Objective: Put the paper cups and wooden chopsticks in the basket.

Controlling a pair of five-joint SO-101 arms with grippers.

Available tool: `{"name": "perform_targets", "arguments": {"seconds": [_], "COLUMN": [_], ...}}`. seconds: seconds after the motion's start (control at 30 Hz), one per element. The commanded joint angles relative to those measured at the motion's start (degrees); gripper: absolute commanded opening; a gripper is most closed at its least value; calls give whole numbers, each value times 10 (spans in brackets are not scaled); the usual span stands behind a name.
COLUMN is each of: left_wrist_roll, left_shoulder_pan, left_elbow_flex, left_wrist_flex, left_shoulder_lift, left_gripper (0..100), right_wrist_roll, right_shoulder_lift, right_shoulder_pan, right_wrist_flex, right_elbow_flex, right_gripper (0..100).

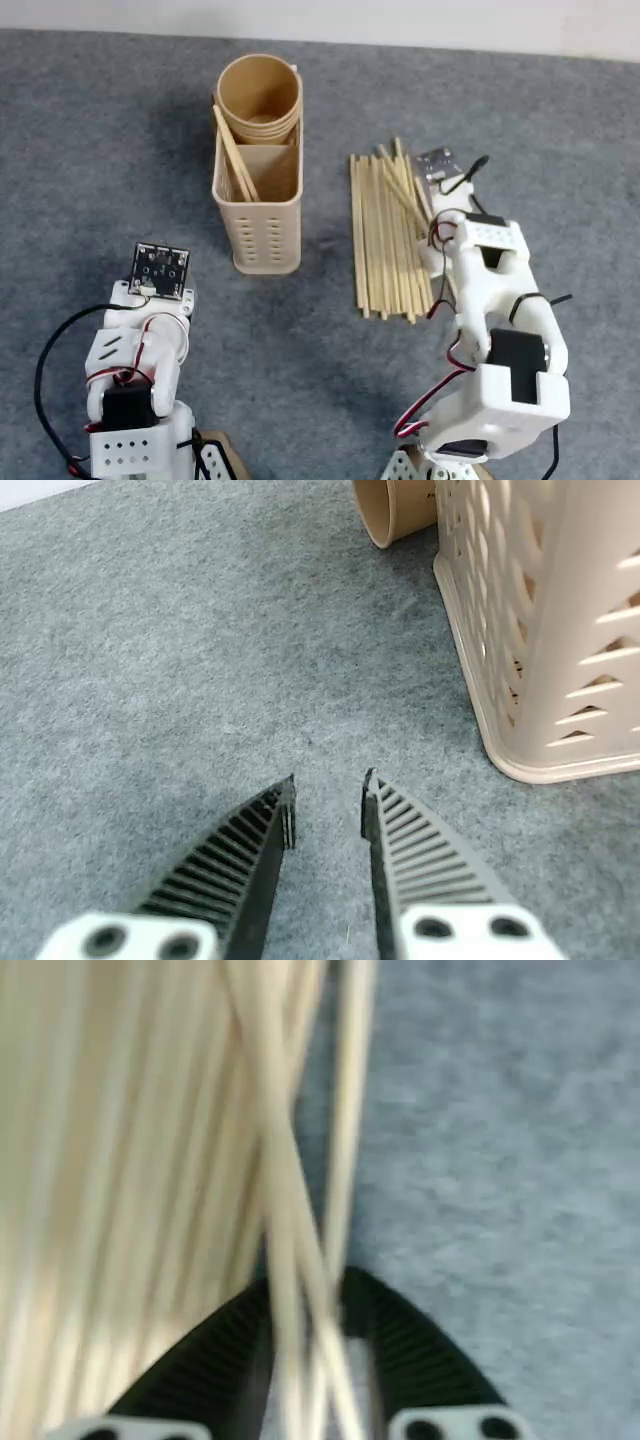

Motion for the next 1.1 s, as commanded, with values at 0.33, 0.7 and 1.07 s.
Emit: {"name": "perform_targets", "arguments": {"seconds": [0.33,0.7,1.07], "left_wrist_roll": [2,2,2], "left_shoulder_pan": [19,19,19], "left_elbow_flex": [-2,-2,-2], "left_wrist_flex": [-9,-9,-9], "left_shoulder_lift": [-4,-4,-4], "left_gripper": [127,127,127], "right_wrist_roll": [-33,-30,-2], "right_shoulder_lift": [-101,-158,-54], "right_shoulder_pan": [-62,-52,9], "right_wrist_flex": [80,128,73], "right_elbow_flex": [-13,-13,-96], "right_gripper": [166,166,166]}}
